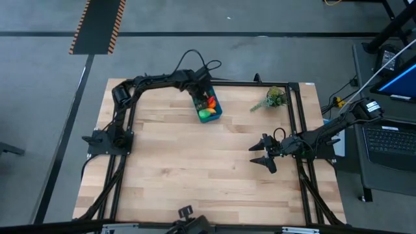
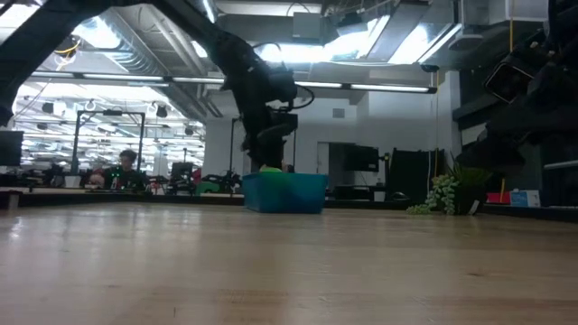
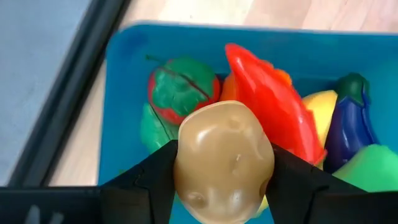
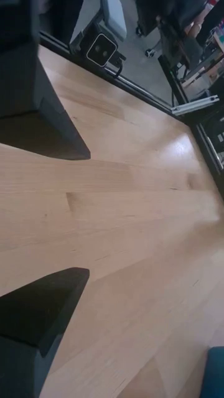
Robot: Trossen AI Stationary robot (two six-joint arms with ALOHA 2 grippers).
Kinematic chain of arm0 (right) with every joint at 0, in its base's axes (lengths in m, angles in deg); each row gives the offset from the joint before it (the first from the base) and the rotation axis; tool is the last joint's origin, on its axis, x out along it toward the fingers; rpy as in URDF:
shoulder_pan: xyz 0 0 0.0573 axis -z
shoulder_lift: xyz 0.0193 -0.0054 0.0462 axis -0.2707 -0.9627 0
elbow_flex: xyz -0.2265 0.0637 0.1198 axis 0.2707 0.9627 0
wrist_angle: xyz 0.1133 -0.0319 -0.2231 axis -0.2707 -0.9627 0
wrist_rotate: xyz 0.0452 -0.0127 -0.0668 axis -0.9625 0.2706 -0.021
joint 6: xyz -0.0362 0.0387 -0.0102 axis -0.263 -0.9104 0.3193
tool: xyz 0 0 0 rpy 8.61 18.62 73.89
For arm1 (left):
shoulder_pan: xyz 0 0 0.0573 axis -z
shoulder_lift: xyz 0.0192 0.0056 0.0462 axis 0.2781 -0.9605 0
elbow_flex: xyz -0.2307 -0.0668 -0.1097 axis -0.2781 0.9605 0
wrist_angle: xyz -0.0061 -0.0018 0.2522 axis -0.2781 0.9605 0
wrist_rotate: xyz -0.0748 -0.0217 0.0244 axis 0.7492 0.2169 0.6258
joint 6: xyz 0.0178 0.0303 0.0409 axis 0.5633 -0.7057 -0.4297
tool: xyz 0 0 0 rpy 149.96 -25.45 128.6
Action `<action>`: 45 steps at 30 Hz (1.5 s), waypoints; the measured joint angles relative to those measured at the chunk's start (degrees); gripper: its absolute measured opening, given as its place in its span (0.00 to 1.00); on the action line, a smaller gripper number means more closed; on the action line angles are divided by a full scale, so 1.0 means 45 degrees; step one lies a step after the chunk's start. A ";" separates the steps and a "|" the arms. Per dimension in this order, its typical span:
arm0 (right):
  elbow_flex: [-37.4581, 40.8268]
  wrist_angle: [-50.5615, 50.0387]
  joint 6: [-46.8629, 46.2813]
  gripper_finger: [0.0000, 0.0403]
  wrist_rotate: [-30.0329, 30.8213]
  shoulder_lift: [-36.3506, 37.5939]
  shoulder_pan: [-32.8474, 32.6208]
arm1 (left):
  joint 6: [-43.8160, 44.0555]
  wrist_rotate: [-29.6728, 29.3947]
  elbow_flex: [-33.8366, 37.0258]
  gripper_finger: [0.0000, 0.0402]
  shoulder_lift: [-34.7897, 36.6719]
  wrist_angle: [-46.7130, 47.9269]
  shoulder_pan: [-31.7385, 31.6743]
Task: Pick and placing Produce into tupperware
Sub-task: Put the potato into the blue bin, then return to Home Position
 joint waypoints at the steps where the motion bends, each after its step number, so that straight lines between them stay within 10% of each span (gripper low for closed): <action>1: 0.0000 0.0000 0.0000 0.74 0.0000 0.0000 -0.0003 | -0.0033 -0.0030 -0.0161 0.47 -0.0045 0.0070 0.0000; 14: 0.0000 -0.0136 0.0049 0.74 0.0000 0.0000 -0.0001 | -0.0306 -0.0114 -0.0471 0.47 -0.0079 0.0792 -0.0034; 29: 0.0000 -0.0112 0.0335 0.74 0.0000 0.0000 0.0000 | -0.0001 -0.0090 -0.0471 0.69 0.0165 0.0974 0.0116; 37: -0.0003 0.1316 0.1209 0.74 0.0000 0.0032 0.0153 | -0.0087 0.2228 -0.0463 0.69 0.1882 0.1150 0.1017; 45: -0.0005 0.2376 0.1709 0.74 -0.1879 0.1031 0.0192 | 0.0278 0.3845 0.3767 0.69 0.5180 -0.3743 0.3141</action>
